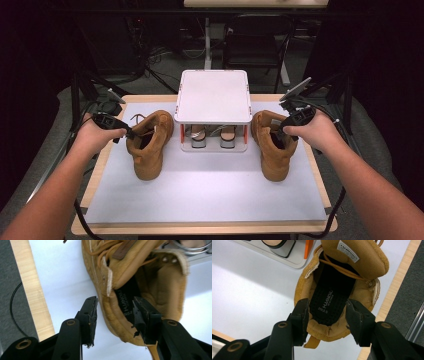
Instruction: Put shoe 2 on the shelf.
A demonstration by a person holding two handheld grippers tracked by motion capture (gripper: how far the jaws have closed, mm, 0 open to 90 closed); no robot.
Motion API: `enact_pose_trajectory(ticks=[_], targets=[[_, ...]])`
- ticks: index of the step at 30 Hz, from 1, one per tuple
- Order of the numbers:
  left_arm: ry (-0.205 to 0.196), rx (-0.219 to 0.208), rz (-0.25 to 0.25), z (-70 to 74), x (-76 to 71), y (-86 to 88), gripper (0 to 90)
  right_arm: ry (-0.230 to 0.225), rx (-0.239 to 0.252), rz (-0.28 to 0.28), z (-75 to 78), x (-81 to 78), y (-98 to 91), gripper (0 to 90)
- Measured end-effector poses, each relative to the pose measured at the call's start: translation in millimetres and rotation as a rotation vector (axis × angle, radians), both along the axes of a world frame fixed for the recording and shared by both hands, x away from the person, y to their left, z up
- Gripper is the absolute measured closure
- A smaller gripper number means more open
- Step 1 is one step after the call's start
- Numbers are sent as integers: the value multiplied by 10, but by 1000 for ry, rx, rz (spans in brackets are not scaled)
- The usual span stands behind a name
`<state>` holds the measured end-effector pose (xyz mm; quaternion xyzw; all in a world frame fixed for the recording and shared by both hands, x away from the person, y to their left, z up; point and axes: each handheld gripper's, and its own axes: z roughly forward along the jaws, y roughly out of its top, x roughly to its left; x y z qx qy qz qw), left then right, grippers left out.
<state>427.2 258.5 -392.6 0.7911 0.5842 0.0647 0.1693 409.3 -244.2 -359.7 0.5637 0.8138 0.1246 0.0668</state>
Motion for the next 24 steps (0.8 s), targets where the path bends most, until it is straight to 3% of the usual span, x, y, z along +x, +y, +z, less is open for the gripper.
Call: enact_pose_trajectory(ticks=[6, 16, 24], targets=[[43, 8, -2, -175, 66, -15, 548, -4, 8, -5, -12, 0, -34, 527], [71, 45, -31, -375, 169, -95, 595, 1, 10, 1, -51, 8, -39, 525], [97, 101, -39, -484, 251, -153, 624, 6, 14, -1, -92, 18, -46, 522]])
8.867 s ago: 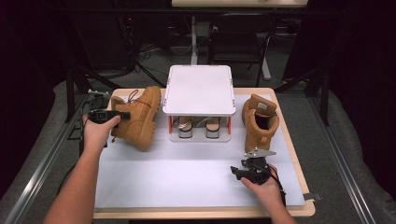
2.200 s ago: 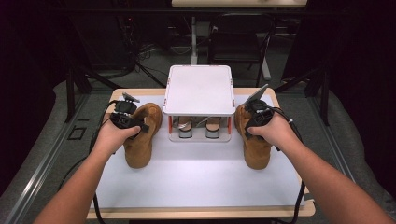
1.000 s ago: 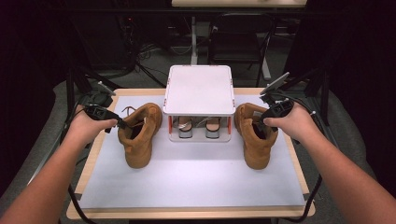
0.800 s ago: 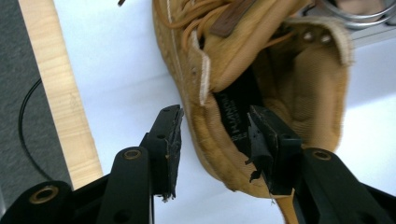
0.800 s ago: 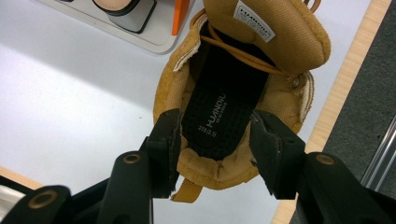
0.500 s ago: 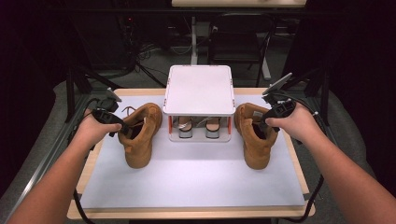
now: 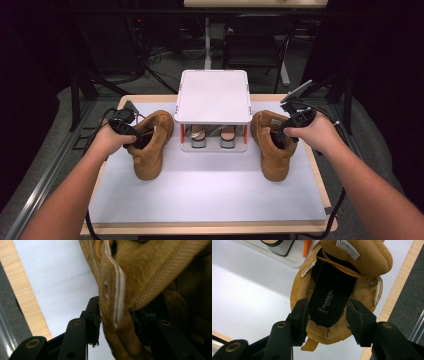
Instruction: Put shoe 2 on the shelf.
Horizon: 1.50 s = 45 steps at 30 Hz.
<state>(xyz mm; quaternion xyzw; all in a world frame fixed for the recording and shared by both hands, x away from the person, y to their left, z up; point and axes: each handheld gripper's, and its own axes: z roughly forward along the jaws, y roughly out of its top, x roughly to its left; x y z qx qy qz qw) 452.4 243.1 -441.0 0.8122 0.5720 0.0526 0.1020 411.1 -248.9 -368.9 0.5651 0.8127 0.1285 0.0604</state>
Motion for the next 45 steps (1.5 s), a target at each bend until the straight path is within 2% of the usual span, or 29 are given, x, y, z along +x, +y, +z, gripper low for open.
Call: enact_pose_trajectory(ticks=[10, 19, 24, 28, 33, 36, 41, 42, 45], targets=[[29, 10, 2, -64, 58, -7, 665, 6, 4, -1, -32, 21, -35, 517], [48, -19, 15, -108, 69, -6, 720, 4, 6, -18, -21, 43, -100, 520], [55, 6, 4, -124, 71, -18, 741, -8, 1, -29, -37, 80, -134, 525], [54, 22, 3, -134, 71, -29, 753, -4, -28, -32, -69, 128, -158, 533], [66, 25, 8, -149, 85, -18, 759, -11, -49, -48, -89, 170, -208, 537], [74, 30, 11, -154, 87, -27, 761, -16, -36, -55, -89, 190, -242, 539], [70, 41, 7, -159, 87, -40, 763, -27, -41, -55, -81, 203, -272, 541], [71, 44, 6, -160, 89, -41, 763, -18, -59, -61, -106, 210, -283, 542], [72, 48, 9, -163, 89, -47, 764, -11, -68, -69, -169, 230, -308, 544]])
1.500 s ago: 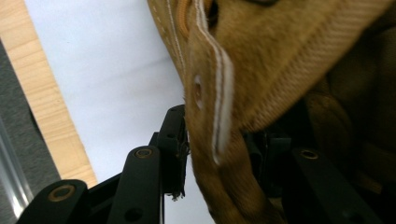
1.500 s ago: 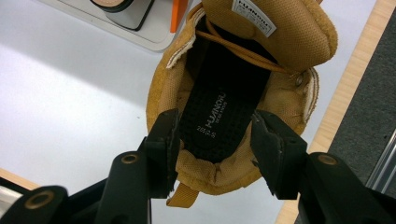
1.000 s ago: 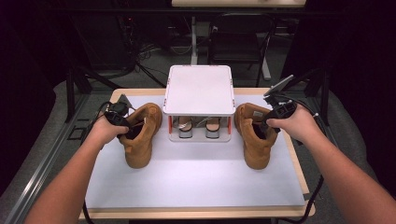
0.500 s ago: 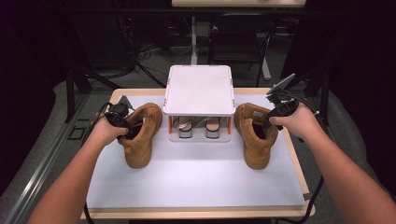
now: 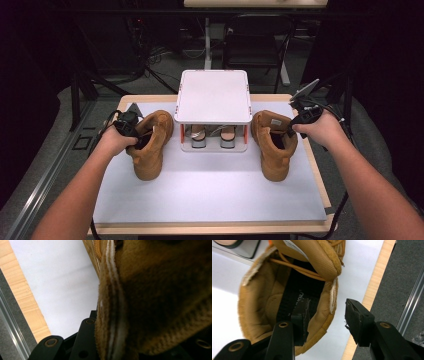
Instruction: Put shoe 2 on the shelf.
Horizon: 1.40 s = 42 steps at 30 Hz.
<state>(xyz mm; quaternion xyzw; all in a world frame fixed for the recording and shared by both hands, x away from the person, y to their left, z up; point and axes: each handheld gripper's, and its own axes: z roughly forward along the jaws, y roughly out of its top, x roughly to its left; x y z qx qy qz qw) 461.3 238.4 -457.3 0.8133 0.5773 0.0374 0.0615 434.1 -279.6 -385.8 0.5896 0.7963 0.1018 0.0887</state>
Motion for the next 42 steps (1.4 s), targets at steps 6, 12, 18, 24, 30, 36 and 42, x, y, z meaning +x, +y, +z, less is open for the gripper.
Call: enact_pose_trajectory(ticks=[6, 12, 18, 24, 30, 36, 42], targets=[[4, -4, -2, -2, 5, 8, 764, 20, -1, 3, -172, 43, -44, 567], [5, -4, 0, -6, 7, 12, 764, 34, 6, 14, -268, 72, -35, 602], [5, -8, 3, -8, 4, 12, 765, 53, 10, 13, -396, 97, -28, 602], [5, -10, 2, -10, 5, 18, 765, 74, 1, 8, -494, 126, -4, 603], [6, -12, 5, -12, 7, 21, 765, 84, 6, -2, -591, 140, -2, 610], [7, -7, 1, -12, 12, 15, 765, 108, 21, -22, -599, 160, -34, 621], [10, -8, 6, -13, 11, 13, 766, 121, 19, -57, -632, 171, 0, 657]])
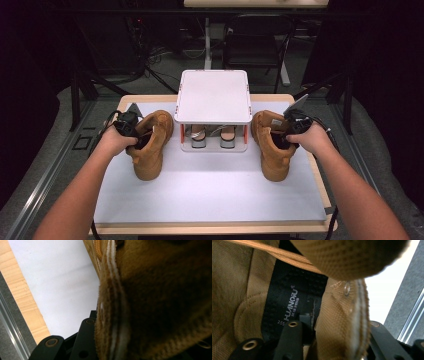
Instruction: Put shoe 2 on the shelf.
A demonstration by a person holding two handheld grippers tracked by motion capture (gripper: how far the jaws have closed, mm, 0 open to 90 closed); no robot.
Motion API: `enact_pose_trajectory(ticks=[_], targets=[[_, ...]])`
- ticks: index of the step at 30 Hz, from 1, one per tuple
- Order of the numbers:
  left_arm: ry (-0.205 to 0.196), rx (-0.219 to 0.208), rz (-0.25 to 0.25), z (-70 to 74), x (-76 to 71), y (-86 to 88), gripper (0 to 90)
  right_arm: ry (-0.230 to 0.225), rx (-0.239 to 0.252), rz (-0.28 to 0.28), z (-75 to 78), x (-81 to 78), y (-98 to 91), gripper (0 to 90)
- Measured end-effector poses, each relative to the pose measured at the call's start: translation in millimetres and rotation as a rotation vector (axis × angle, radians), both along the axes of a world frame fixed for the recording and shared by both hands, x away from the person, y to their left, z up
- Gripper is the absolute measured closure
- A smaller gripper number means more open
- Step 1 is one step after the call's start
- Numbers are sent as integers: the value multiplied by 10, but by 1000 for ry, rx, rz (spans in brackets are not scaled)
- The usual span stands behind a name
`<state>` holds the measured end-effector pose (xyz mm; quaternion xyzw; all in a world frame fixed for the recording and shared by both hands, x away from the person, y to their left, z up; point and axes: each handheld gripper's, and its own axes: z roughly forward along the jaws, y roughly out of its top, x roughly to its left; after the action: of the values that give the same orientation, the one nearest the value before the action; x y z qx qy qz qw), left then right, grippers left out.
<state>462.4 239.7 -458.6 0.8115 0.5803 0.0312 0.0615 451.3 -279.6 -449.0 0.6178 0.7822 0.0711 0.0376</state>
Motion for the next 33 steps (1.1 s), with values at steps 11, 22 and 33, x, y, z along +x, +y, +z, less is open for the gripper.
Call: enact_pose_trajectory(ticks=[11, 22, 33], targets=[[4, -1, -3, -3, 7, 9, 768, 58, -44, -13, -17, 37, 83, 753], [13, -18, 19, -10, 20, 42, 787, 64, -53, -29, -4, 28, 71, 788], [25, -43, 61, -14, 35, 75, 796, 31, -18, -55, -25, 11, 65, 802]])
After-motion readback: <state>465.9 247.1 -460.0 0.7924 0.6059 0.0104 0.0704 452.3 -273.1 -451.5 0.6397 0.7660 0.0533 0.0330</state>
